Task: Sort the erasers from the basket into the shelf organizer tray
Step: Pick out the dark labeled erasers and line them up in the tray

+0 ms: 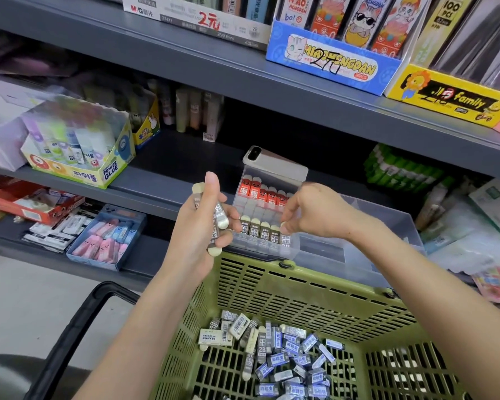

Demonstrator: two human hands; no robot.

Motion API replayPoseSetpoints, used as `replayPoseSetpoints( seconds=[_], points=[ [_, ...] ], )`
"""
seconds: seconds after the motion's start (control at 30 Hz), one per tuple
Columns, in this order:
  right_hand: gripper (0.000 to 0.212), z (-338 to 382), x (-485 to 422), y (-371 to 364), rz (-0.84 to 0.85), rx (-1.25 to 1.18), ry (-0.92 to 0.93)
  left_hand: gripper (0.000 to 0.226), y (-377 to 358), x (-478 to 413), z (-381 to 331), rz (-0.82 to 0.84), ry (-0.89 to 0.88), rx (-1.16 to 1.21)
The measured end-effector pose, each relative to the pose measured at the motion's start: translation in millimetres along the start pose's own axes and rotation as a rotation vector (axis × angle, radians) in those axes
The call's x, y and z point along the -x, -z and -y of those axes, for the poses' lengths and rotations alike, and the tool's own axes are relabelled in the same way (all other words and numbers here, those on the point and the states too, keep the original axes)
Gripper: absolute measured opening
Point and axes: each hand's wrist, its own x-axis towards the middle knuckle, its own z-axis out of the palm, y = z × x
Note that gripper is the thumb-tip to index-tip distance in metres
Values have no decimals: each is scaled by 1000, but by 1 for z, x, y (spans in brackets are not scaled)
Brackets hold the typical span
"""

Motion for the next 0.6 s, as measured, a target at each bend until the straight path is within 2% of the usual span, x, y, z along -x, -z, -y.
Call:
replayPoseSetpoints(
  seconds=[0.13,0.27,0.33,0.4,0.47,0.53,0.6],
  points=[
    [36,-2,9,-17,-91,528,230,61,1,-3,0,23,65,59],
    [32,1,14,-19,-170,570,277,62,2,-3,0,133,113,107],
    [30,8,15,-14,-321,392,280,64,1,-3,1,190,128,109],
    [29,24,17,-5,-402,-67,212,67,1,-2,2,233,137,91],
    [32,41,15,2,-327,-402,155,72,-1,0,2,270,144,63],
    [29,52,13,6,-205,-448,150,76,-2,3,2,308,154,32],
    [17,58,13,8,-160,-531,157,79,-3,5,1,307,154,14]
  ],
)
